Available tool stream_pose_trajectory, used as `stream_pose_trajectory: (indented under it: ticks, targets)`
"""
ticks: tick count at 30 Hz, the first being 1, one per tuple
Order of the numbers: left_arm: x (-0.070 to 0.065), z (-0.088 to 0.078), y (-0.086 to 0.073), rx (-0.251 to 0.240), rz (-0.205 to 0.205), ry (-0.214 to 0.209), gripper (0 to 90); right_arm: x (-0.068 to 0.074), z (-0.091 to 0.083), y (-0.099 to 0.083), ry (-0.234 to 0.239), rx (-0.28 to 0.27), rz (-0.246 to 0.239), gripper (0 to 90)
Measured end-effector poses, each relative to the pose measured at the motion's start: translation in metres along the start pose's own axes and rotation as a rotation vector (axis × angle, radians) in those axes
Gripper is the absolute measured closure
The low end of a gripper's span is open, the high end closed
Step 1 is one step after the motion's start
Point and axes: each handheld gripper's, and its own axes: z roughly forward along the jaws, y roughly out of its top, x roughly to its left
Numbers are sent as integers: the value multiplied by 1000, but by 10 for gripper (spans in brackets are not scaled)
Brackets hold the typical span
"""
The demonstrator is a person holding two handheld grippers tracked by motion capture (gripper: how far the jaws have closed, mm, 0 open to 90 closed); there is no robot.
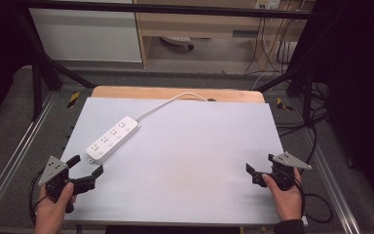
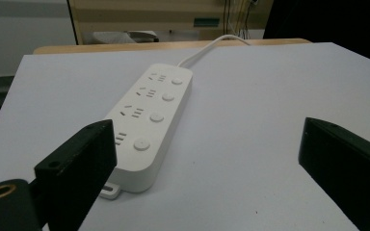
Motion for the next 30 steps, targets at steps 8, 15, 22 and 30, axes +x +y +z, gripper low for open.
stream_pose_trajectory:
  ticks: [8,15,22,30]
  targets:
    - [-1,-1,1,-7,6,-4,61,2,-1,0,-4,-2,-6,37]
    - [-2,-2,3,-10,4,-10,61,4,1,-1,-8,8,-11,37]
    - [-5,-4,10,-24,5,-21,59,4,0,-2,-4,14,0,34]
    - [-10,5,26,-8,32,-35,61,7,0,-1,-14,7,10,30]
